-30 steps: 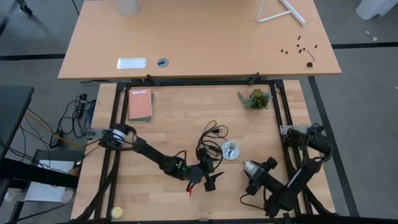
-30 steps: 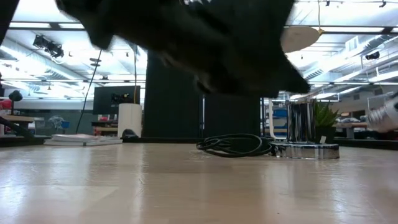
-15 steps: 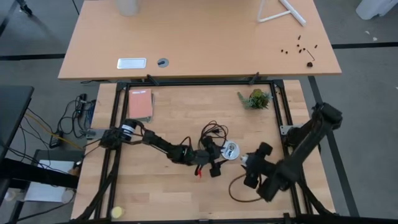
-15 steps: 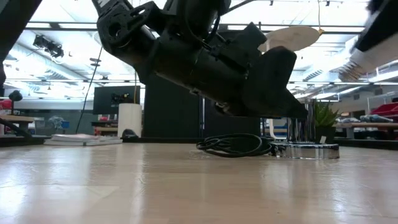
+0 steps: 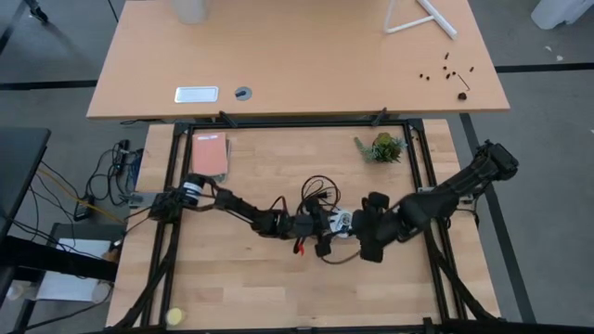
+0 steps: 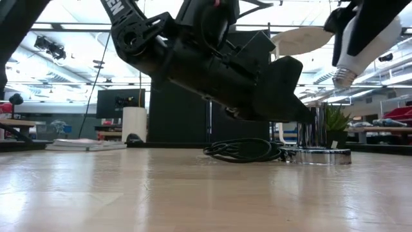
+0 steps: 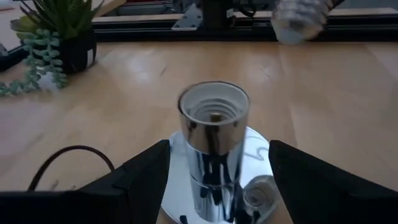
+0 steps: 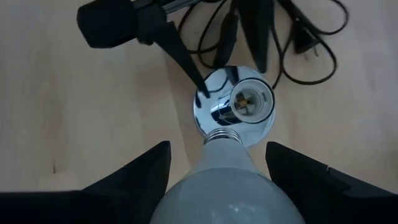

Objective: Screw lightbulb
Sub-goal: Insert the lightbulb into the lamp

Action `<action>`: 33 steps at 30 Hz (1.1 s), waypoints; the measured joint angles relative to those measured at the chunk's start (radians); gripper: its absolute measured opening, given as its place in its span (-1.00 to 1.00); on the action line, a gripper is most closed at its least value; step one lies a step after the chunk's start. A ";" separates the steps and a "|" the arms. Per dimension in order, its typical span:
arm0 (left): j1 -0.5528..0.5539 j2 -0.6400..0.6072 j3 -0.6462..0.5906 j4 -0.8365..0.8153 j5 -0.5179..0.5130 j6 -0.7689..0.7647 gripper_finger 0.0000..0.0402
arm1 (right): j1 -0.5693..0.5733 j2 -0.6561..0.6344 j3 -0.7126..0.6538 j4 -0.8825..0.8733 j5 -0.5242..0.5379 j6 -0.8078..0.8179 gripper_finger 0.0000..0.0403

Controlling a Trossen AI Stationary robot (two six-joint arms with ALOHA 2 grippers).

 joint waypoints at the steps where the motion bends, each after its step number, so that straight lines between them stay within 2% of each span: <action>1: 0.002 0.000 0.000 0.002 0.004 0.000 0.38 | -0.017 0.000 0.000 0.005 -0.021 -0.022 0.32; 6: 0.005 0.029 0.000 0.053 0.020 0.027 0.38 | -0.090 0.001 0.000 0.018 -0.105 -0.091 0.33; 13: 0.012 0.149 0.000 0.332 -0.007 0.081 0.37 | -0.133 0.001 0.000 0.017 -0.180 -0.138 0.33; 21: 0.023 0.151 0.001 0.368 -0.015 0.124 0.14 | -0.181 0.002 0.000 0.017 -0.195 -0.208 0.33; 29: 0.058 0.151 0.001 0.363 0.048 0.101 -0.14 | -0.243 0.002 0.030 0.017 -0.217 -0.275 0.33; 33: 0.069 0.151 0.001 0.364 0.084 0.097 -0.19 | -0.257 0.002 0.053 0.000 -0.221 -0.317 0.33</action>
